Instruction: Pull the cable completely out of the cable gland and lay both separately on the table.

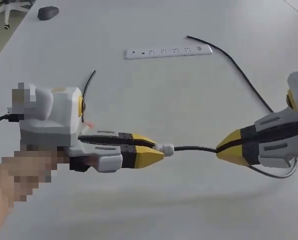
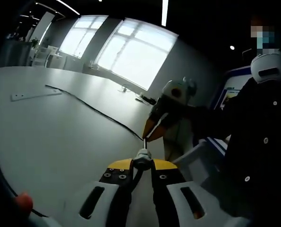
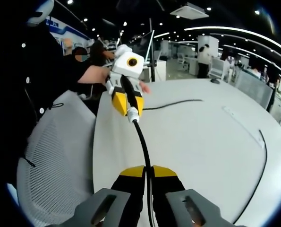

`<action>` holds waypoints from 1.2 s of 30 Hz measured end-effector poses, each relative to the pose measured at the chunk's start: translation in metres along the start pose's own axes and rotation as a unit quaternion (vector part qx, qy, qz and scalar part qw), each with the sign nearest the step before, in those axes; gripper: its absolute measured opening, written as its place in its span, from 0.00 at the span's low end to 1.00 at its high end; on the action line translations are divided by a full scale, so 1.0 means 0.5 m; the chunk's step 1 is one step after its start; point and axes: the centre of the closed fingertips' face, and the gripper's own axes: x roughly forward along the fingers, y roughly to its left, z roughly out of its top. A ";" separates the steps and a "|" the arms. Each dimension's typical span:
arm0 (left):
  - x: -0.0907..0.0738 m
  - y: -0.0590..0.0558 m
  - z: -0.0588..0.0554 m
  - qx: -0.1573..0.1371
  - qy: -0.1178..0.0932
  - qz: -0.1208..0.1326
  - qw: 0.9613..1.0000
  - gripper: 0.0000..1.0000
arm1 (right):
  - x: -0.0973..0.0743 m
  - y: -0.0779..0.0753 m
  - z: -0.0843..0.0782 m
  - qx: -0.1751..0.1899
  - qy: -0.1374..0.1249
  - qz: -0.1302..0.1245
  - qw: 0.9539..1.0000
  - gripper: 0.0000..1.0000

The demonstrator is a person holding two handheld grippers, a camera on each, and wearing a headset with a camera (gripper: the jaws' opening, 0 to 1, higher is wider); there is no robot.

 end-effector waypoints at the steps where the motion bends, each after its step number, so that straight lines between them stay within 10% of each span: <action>1: 0.000 0.000 0.000 0.001 -0.001 0.000 1.000 0.15 | -0.002 0.000 -0.003 0.002 0.002 -0.001 1.000 0.00; 36: -0.009 0.015 -0.002 -0.001 0.000 0.014 1.000 0.15 | -0.054 -0.055 -0.145 0.078 0.058 -0.063 0.993 0.00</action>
